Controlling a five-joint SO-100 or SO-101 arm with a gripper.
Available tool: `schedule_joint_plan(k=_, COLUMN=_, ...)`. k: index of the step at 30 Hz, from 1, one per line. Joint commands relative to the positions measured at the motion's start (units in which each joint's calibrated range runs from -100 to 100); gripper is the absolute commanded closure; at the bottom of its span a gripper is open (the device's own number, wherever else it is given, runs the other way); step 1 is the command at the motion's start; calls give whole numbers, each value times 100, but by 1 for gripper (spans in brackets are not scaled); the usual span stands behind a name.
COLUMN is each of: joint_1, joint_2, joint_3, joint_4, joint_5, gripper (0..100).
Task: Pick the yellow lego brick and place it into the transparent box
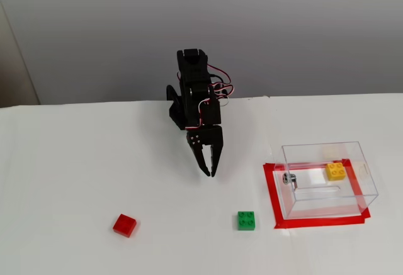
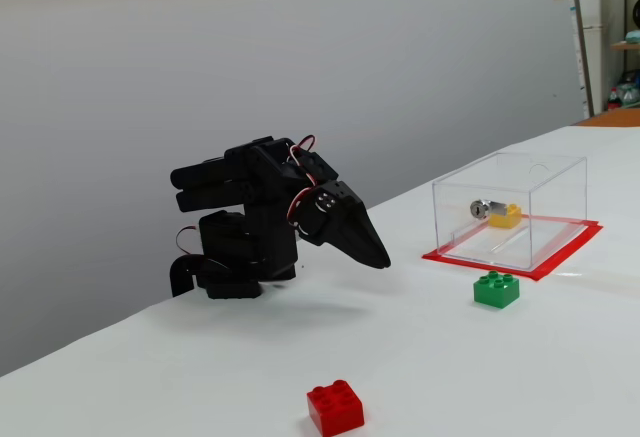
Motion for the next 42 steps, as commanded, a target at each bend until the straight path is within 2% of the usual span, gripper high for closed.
schedule_joint_plan(k=1, joint_1=58, joint_2=-135, joint_3=93, joint_4=43, joint_5=22, gripper=99)
schedule_joint_plan(k=42, joint_1=132, joint_2=-321, joint_3=166, joint_4=112, joint_5=1, gripper=99)
